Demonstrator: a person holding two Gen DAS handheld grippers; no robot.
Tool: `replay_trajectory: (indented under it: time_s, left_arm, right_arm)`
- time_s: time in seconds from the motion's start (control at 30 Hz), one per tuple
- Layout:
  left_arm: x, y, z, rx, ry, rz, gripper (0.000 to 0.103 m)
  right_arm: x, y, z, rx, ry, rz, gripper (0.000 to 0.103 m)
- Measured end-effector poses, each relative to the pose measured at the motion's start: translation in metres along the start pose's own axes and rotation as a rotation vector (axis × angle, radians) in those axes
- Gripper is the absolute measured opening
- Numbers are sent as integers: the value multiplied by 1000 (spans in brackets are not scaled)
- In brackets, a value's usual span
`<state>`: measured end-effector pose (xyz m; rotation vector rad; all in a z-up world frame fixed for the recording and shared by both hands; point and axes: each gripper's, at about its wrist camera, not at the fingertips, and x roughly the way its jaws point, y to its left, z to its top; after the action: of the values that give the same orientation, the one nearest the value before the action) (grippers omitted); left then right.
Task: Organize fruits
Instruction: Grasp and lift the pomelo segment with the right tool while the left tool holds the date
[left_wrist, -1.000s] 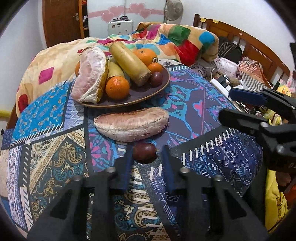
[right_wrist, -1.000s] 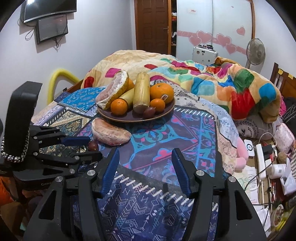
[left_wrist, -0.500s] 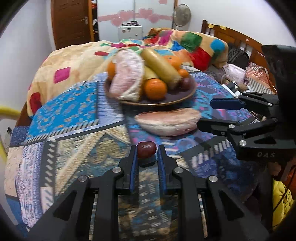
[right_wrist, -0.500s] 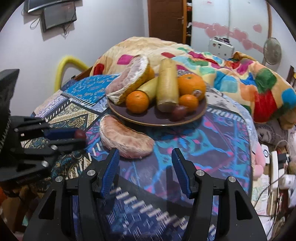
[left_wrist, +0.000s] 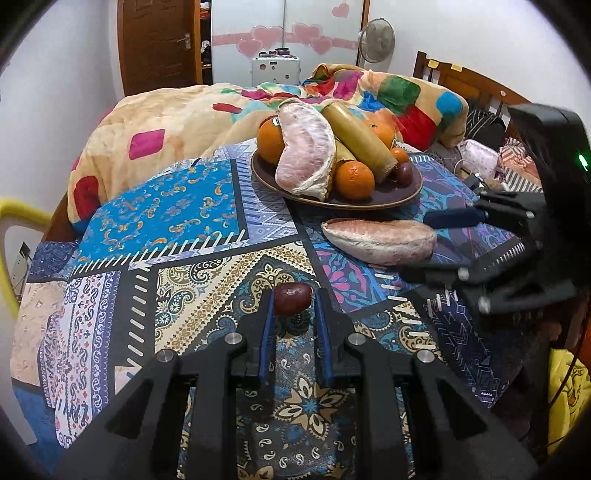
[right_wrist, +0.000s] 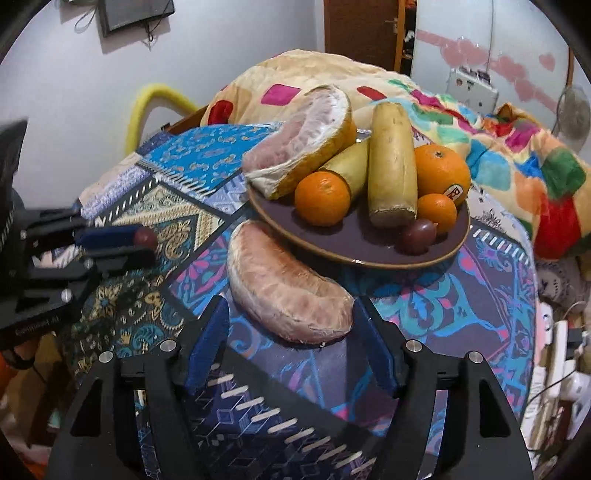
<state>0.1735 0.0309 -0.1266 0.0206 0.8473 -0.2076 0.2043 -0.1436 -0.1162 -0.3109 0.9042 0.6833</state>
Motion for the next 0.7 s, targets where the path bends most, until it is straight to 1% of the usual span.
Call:
replay_trajectory:
  time_s: [0.17, 0.3, 0.43, 0.53, 0.6, 0.63, 0.67, 0.7]
  left_arm:
    - [-7, 1, -3, 3, -13, 3, 21]
    - [-12, 3, -5, 5, -17, 8, 21]
    - [-15, 6, -6, 7, -22, 13, 21]
    - [-16, 9, -6, 4, -27, 14, 21]
    - [-16, 10, -6, 3, -29, 11, 21]
    - [-15, 11, -6, 3, -27, 4, 21]
    - [-14, 12, -6, 4, -25, 0, 21]
    - [-13, 12, -6, 4, -25, 1, 21]
  right_arm:
    - [-11, 23, -8, -56, -2, 53, 66]
    - [-17, 29, -5, -60, -36, 11, 64]
    - [-10, 24, 9, -48, -46, -17, 64]
    - [5, 20, 20, -45, -24, -20, 64]
    - [16, 18, 24, -46, 11, 5, 59]
    - [21, 18, 25, -47, 28, 14, 55]
    - [27, 19, 25, -47, 51, 17, 54]
    - [28, 19, 25, -48, 38, 18, 54]
